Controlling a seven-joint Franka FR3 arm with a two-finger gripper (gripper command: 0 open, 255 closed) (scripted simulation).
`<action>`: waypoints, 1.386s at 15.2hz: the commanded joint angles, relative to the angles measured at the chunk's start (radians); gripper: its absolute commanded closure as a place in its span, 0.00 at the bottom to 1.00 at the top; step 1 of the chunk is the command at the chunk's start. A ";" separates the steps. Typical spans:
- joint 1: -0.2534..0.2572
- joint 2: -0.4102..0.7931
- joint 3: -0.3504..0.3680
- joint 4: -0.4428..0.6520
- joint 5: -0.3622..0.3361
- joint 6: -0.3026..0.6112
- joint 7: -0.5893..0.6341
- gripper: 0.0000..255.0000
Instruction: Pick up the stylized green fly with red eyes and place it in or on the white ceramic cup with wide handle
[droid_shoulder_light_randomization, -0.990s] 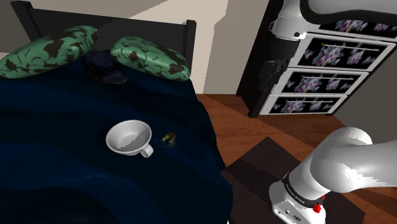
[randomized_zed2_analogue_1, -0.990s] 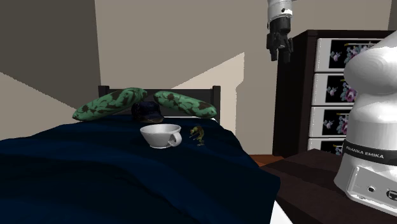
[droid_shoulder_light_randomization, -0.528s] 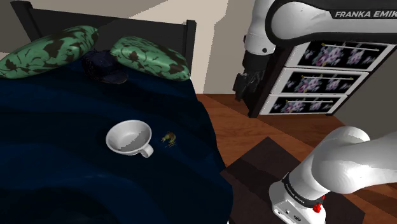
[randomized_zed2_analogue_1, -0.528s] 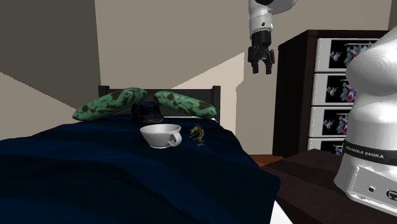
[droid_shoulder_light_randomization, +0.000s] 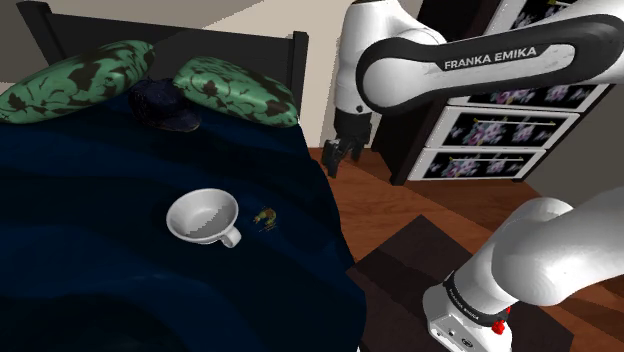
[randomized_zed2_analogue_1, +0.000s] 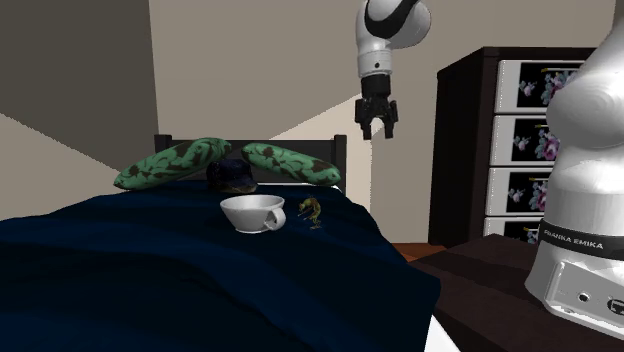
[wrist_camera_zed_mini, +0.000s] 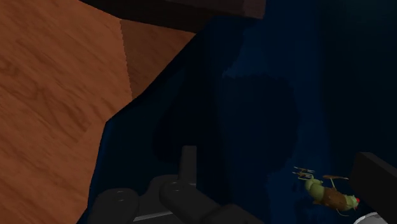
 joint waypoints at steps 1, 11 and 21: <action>0.006 0.067 0.032 0.019 -0.009 0.052 0.032 0.00; 0.039 0.444 0.153 0.198 -0.168 0.228 0.236 0.00; 0.113 0.721 0.153 0.363 -0.340 0.299 0.382 0.00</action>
